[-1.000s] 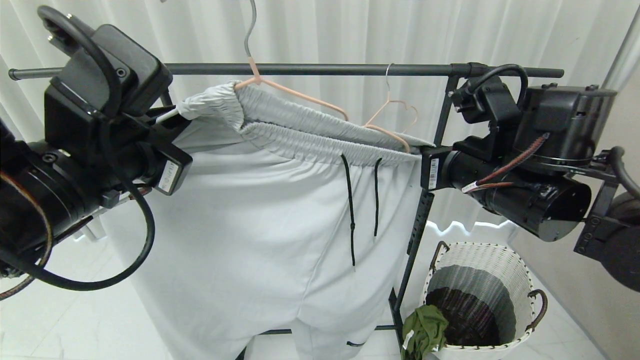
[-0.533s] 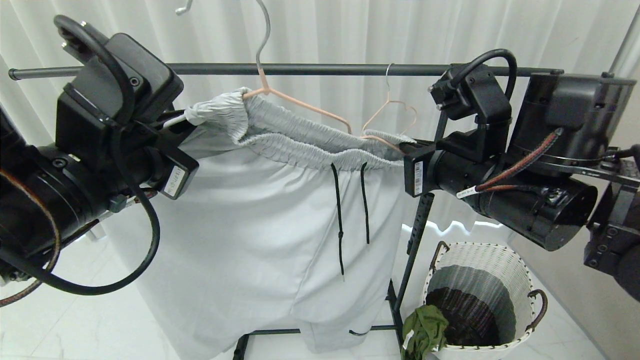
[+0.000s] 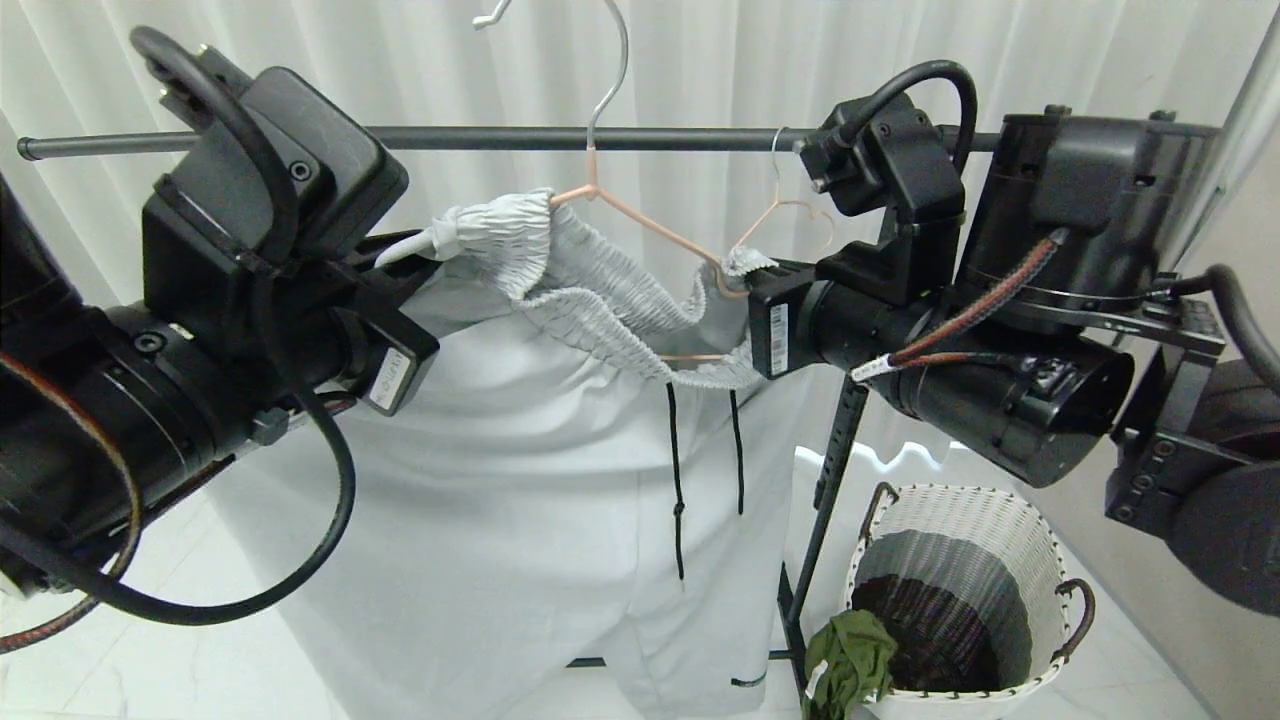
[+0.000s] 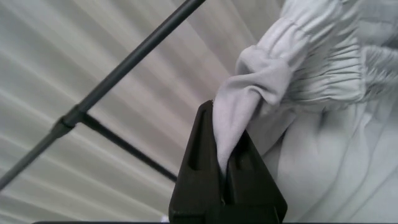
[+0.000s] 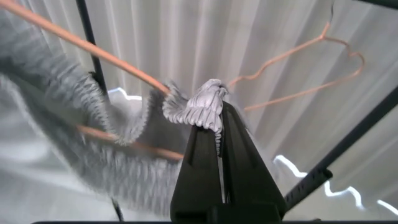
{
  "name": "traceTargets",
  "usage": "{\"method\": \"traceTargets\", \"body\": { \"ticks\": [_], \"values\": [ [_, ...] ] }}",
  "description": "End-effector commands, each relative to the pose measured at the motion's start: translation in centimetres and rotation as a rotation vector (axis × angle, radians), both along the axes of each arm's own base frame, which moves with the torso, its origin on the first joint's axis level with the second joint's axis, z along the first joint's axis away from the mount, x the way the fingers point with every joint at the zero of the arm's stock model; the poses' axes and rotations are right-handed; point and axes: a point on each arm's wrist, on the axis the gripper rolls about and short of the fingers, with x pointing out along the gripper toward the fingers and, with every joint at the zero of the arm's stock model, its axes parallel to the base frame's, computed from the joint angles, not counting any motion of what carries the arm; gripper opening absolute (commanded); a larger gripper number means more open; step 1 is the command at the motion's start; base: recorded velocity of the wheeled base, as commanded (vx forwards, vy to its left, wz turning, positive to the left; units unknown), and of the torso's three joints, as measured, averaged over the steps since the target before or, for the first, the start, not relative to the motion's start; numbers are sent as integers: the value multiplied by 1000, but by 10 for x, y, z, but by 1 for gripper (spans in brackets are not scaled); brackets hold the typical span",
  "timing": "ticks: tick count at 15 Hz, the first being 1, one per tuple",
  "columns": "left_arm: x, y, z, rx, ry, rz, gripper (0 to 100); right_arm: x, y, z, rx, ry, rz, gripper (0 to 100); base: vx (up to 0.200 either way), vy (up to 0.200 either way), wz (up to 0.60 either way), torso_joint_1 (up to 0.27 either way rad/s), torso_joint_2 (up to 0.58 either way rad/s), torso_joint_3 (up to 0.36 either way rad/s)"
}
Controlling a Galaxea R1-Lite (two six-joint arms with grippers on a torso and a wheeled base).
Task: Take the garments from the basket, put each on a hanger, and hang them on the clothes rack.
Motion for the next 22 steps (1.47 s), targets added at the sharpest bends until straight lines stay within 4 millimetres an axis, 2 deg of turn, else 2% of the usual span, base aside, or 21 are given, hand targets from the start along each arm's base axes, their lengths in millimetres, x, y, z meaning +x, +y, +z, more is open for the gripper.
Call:
{"method": "traceTargets", "body": {
  "ticks": [1,4,5,7,11,14,15,19,22],
  "values": [
    [-2,-4,-2,-8,10,-19,0,7,10,0,6,-4,-1,0,0,0,0,0,0,0],
    [1,2,-2,-7,9,16,0,14,3,3,13,-9,-36,0,0,0,0,0,0,0],
    [7,14,-5,3,14,81,0,18,-6,8,24,-18,-62,0,0,0,0,0,0,0],
    [15,25,-4,-1,14,165,0,17,-16,15,37,-28,-78,0,0,0,0,0,0,0],
    [16,26,-2,-28,14,202,0,-3,-30,13,22,-19,-44,0,0,0,0,0,0,0],
    [16,24,-2,-80,27,190,0,-32,-25,3,-6,4,43,0,0,0,0,0,0,0],
    [15,24,-1,-92,26,185,0,-38,-22,0,-16,10,63,100,0,0,0,0,0,0],
    [7,17,1,-130,16,118,0,-40,-25,6,-5,-10,86,100,0,0,0,0,0,0],
    [6,14,0,-131,6,46,0,-42,-31,15,-79,-106,157,100,0,0,0,0,0,0]
  ]
}}
